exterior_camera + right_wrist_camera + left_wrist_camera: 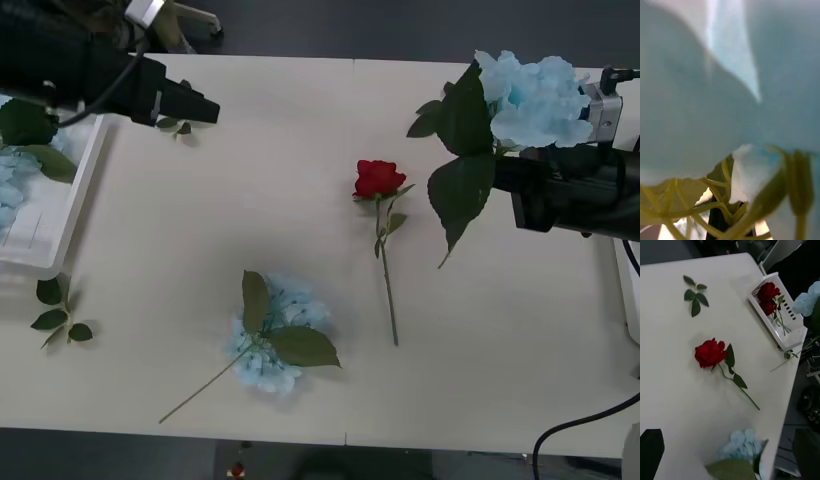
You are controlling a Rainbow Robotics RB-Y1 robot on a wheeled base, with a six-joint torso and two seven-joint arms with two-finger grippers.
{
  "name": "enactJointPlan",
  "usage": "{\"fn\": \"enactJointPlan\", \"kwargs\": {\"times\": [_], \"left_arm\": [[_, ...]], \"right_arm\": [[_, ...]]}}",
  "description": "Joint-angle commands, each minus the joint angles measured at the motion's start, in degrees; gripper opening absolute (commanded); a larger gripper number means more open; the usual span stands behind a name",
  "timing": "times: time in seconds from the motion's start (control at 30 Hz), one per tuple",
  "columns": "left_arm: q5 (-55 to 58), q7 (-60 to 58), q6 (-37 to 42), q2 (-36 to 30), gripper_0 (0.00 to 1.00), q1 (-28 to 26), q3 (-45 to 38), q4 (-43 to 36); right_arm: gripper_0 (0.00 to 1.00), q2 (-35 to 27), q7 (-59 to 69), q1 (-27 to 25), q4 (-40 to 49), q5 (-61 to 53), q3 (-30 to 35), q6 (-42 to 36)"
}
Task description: Put the red flowers into the right box and the blue flowers into the left box
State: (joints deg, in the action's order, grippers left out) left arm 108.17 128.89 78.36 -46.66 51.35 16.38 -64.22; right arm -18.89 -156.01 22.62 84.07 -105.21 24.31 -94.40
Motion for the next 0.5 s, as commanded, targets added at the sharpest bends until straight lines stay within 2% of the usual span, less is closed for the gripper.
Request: {"fn": "enactJointPlan", "kwargs": {"times": [0.03, 0.13, 0.2, 0.5], "left_arm": [[0.02, 12.52, -7.52, 4.56, 1.0, -9.51, -3.82, -7.67], [-1.04, 19.73, -8.67, 8.07, 1.0, -14.08, -5.57, -9.96], [-1.39, 23.86, -8.75, 9.57, 1.0, -15.31, -5.49, -10.4], [-1.47, 26.11, -10.51, 17.57, 1.0, -15.31, -1.79, -10.58]], "right_arm": [[0.0, 4.3, 1.01, 3.13, 1.8, -1.84, -0.76, -0.61], [0.0, 7.2, 1.01, 3.92, 1.8, -2.01, -1.81, 0.36], [0.0, 8.79, 1.01, 4.18, 1.8, -2.01, -2.16, 1.24], [0.0, 11.16, 1.01, 4.71, 1.8, -2.54, -4.71, 4.49]]}}
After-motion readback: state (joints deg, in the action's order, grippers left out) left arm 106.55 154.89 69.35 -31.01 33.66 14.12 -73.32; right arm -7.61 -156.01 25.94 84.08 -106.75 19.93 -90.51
